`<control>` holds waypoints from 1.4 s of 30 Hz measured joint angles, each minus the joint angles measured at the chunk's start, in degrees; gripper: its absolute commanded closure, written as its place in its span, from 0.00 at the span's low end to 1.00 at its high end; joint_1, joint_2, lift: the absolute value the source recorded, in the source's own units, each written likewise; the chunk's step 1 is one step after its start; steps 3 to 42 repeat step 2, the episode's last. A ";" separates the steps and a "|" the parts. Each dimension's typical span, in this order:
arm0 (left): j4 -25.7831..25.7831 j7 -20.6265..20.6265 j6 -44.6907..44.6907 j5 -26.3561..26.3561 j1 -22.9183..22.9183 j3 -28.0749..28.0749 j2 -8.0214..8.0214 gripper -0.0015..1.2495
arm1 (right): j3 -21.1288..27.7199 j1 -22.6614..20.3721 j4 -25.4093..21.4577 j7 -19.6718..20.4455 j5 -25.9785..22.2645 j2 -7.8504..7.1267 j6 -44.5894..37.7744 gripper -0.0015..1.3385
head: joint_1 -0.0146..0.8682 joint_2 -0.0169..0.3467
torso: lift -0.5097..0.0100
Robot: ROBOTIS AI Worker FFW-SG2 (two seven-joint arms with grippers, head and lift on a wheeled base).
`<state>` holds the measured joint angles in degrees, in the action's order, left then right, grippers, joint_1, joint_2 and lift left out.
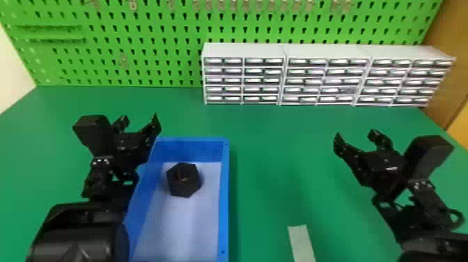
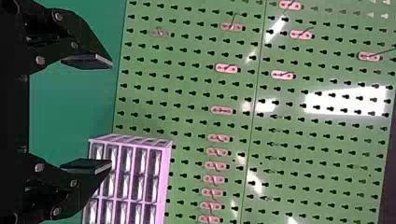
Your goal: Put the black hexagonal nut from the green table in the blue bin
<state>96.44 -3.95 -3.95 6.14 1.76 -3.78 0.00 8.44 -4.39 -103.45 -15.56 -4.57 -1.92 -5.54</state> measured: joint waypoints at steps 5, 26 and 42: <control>0.00 0.00 0.00 0.01 0.00 0.00 0.00 0.39 | 0.00 0.00 0.00 0.00 0.00 0.00 0.00 0.29 | 0.79 0.19 | 0.79; 0.00 0.00 0.00 0.01 0.00 0.00 0.00 0.39 | 0.00 0.00 0.00 0.00 0.00 0.00 0.00 0.29 | 0.79 0.19 | 0.79; 0.00 0.00 0.00 0.01 0.00 0.00 0.00 0.39 | 0.00 0.00 0.00 0.00 0.00 0.00 0.00 0.29 | 0.79 0.19 | 0.79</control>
